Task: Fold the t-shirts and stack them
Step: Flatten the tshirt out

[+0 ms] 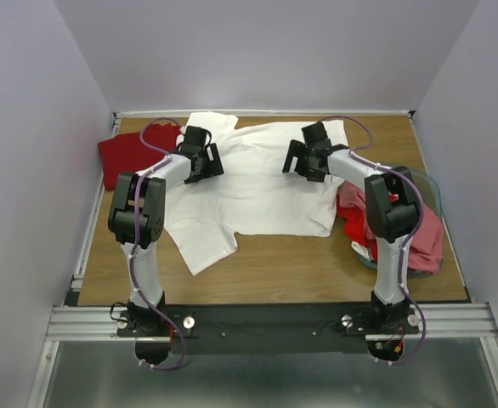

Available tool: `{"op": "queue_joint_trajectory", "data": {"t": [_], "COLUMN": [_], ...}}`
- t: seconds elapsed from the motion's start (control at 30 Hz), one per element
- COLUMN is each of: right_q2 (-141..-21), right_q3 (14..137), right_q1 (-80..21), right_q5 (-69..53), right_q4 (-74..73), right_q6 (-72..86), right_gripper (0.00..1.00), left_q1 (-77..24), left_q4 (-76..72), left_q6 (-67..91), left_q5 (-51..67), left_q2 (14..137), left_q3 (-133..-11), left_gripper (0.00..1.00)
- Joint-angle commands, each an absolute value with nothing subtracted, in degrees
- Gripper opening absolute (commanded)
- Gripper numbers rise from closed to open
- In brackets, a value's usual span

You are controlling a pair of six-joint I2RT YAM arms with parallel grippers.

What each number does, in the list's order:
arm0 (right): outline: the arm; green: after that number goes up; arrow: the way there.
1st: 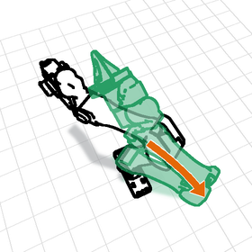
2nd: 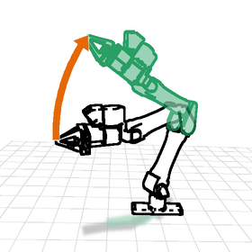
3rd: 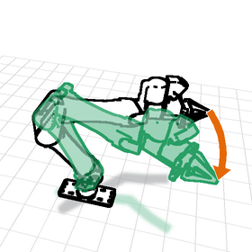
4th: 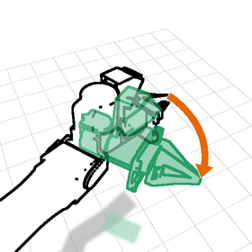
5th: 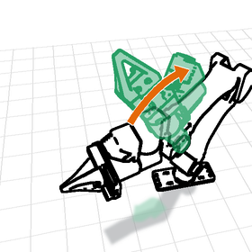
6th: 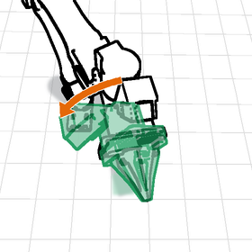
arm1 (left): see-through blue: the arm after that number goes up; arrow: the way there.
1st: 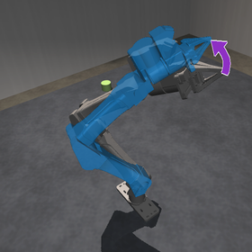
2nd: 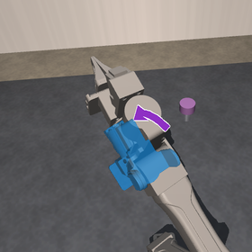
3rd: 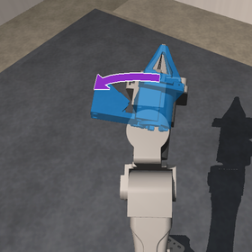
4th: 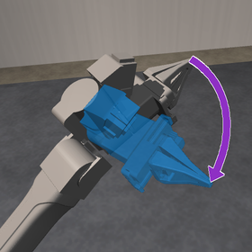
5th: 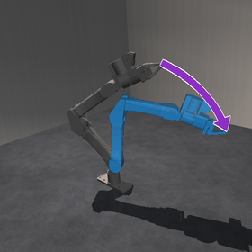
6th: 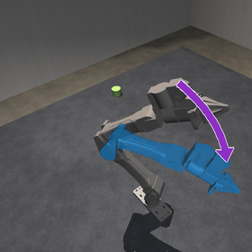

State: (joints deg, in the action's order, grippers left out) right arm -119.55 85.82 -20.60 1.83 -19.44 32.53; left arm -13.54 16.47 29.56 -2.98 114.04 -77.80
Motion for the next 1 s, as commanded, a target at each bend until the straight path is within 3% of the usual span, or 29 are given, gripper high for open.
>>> {"op": "queue_joint_trajectory", "data": {"t": [0.0,0.3,0.53,0.6,0.97], "right_q2": [-123.92,-121.65,-115.14,-110.69,-99.50], "right_q3": [88.58,92.46,90.36,85.90,75.59], "right_q1": [-19.95,-19.95,-19.86,-19.78,-18.28], "right_q5": [3.17,-4.21,-6.76,-7.21,-6.15], "right_q4": [-24.52,-25.31,-25.22,-25.31,-25.58], "right_q6": [31.90,29.36,30.14,31.63,32.96], "right_gripper": [1.00,1.00,1.00,1.00,1.00], "left_q1": [-11.87,-13.71,-21.08,-25.02,-35.24], "left_q4": [20.30,22.23,24.08,28.00,43.58], "left_q6": [27.51,25.14,32.86,43.35,67.66], "left_q5": [-5.62,-9.57,-22.22,-25.81,-27.43], "left_q2": [117.85,110.16,93.01,85.47,74.98], "left_q3": [-81.47,-85.00,-67.79,-58.34,-47.99], "left_gripper": [0.91,0.92,0.95,0.96,0.96]}}
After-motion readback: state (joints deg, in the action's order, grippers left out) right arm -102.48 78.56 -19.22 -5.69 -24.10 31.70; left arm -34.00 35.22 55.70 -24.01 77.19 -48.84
